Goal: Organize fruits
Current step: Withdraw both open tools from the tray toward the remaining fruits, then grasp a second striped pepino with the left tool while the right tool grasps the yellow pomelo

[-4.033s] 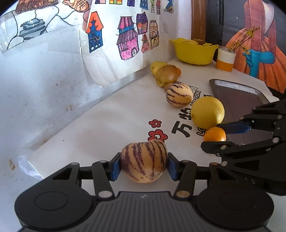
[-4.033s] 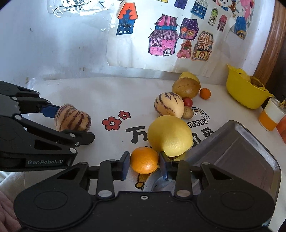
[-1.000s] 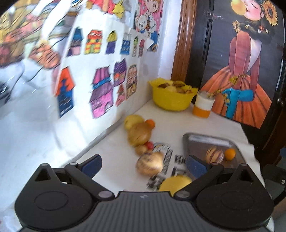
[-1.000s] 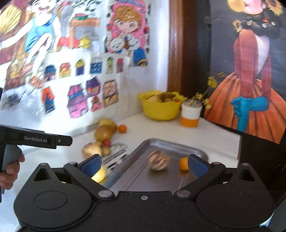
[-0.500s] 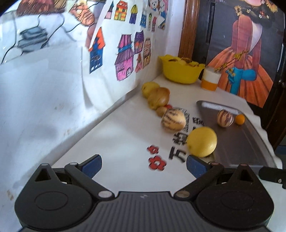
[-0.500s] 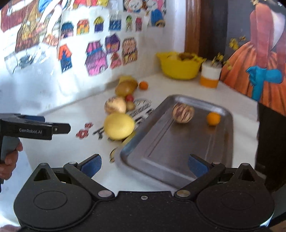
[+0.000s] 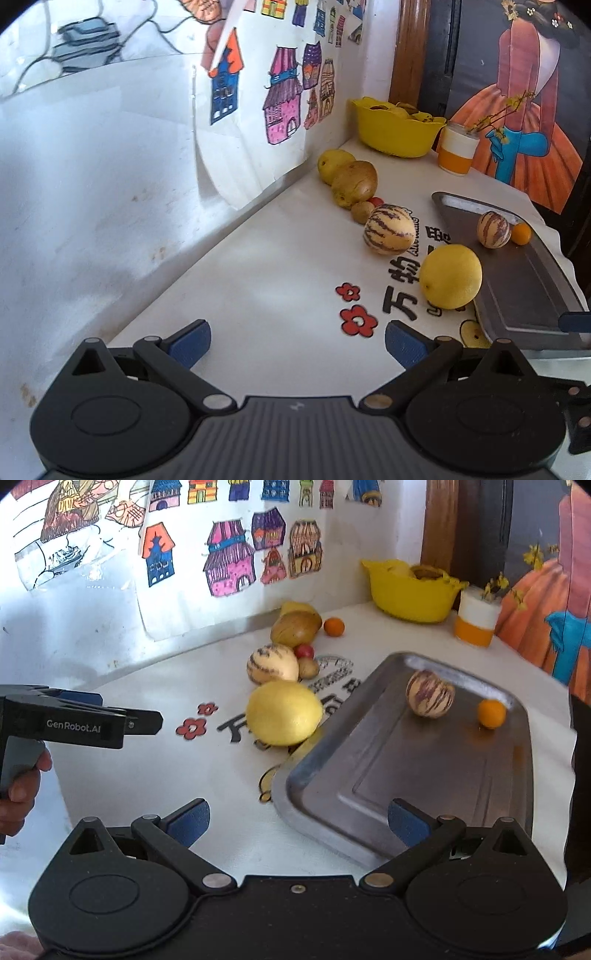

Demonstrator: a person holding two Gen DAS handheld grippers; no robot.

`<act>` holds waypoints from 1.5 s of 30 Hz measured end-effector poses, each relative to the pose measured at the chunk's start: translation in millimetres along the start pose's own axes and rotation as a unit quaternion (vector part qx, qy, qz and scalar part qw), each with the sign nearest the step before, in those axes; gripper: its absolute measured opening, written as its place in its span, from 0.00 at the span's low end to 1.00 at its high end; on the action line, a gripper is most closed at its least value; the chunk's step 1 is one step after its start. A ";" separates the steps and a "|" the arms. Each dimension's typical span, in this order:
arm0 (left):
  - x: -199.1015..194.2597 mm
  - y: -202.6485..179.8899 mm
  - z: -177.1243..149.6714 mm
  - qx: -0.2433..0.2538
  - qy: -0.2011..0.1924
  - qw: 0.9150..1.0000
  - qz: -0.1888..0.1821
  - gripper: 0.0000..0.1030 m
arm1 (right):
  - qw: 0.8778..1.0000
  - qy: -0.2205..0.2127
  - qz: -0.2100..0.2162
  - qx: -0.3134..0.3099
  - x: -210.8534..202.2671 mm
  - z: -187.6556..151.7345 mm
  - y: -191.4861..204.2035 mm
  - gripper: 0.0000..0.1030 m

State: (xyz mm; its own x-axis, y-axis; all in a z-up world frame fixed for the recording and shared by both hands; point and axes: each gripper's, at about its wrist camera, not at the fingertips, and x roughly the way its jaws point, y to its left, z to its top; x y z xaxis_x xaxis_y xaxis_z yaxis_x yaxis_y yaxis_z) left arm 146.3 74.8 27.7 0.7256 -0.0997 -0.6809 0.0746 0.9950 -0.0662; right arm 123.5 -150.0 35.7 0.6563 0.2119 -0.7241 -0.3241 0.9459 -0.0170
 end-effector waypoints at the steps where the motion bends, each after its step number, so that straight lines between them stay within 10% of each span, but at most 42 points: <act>1: 1.7 -1.8 2.1 -0.001 -0.001 1.000 -0.003 1.00 | 1.000 -0.005 0.001 -0.001 0.5 1.7 -1.2 0.99; 20: 83.4 -54.3 76.0 -0.009 0.024 0.999 -0.031 0.99 | 0.979 -0.038 0.000 -0.199 76.1 46.0 14.9 0.99; 45: 123.5 -67.9 79.2 0.010 0.054 0.998 -0.044 0.81 | 0.986 -0.034 0.042 -0.157 88.7 41.5 11.9 0.66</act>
State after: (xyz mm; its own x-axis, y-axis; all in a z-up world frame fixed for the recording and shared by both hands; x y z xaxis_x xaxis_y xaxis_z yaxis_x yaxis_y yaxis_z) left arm 285.0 -5.2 5.9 0.6377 -0.1852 -0.7477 0.1499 0.9820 -0.1154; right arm 206.2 -109.7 -0.1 0.6582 0.3125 -0.6850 -0.5675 0.8038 -0.1786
